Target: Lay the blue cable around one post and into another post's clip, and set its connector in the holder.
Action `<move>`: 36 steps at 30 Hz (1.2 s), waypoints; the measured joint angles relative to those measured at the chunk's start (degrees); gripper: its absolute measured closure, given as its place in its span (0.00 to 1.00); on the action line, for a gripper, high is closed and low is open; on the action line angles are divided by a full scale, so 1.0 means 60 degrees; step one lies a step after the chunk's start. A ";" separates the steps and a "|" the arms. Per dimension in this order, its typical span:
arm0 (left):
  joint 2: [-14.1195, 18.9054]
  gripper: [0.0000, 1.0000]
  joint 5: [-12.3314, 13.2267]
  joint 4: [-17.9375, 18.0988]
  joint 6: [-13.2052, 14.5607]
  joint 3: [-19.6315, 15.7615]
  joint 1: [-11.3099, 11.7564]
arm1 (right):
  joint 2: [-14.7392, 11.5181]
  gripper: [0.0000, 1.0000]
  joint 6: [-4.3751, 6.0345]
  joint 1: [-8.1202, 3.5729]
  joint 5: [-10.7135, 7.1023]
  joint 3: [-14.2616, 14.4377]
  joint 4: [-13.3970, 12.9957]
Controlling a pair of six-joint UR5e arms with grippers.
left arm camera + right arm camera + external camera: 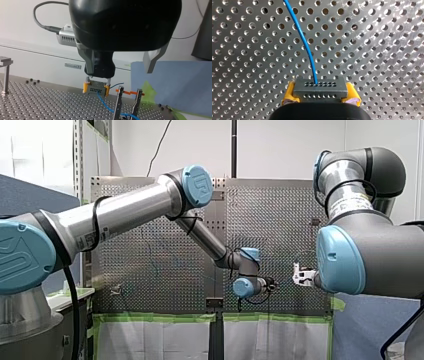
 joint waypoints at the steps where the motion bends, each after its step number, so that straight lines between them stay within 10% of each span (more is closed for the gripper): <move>1: -0.0004 0.04 -0.0012 -0.0012 0.0030 -0.0006 -0.0009 | 0.0000 1.00 0.0001 0.0001 0.0000 0.0000 0.0000; 36: 0.0002 0.04 -0.0190 0.0061 0.0141 -0.0288 0.0042 | -0.0001 1.00 0.0037 0.0008 -0.0016 -0.0037 0.0071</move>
